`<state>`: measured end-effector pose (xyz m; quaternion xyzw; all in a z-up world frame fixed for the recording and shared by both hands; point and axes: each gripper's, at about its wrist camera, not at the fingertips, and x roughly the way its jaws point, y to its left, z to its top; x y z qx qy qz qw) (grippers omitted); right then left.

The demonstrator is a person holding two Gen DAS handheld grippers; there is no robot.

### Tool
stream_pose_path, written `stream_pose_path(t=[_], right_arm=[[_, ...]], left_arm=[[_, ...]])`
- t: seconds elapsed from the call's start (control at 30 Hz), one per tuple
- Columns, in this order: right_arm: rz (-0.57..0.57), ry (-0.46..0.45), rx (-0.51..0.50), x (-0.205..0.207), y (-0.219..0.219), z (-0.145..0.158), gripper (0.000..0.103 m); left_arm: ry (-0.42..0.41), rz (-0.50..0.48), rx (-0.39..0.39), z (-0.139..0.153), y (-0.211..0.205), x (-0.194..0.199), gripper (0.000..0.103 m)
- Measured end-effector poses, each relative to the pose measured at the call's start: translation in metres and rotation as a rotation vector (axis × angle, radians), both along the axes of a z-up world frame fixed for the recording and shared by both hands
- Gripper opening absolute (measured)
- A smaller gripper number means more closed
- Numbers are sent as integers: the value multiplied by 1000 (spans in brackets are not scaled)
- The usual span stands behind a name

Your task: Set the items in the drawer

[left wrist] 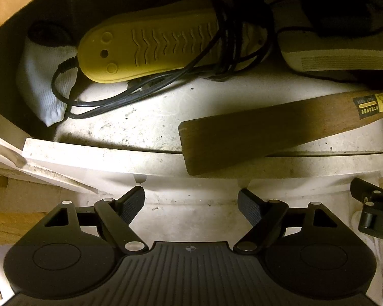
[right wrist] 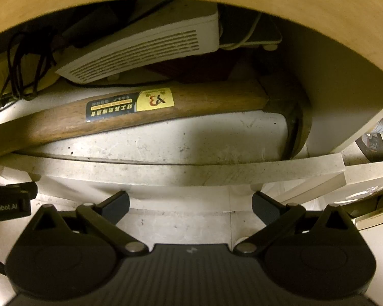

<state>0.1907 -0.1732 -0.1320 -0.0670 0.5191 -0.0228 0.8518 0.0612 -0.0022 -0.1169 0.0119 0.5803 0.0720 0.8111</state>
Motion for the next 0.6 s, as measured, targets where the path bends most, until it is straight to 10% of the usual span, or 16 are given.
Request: stream_pose_path(t=[0.6], right_arm=[[23,-41,38,-53,-5,29,102]], left_arm=[[-110,-3,-57,24,-16,-66,80]])
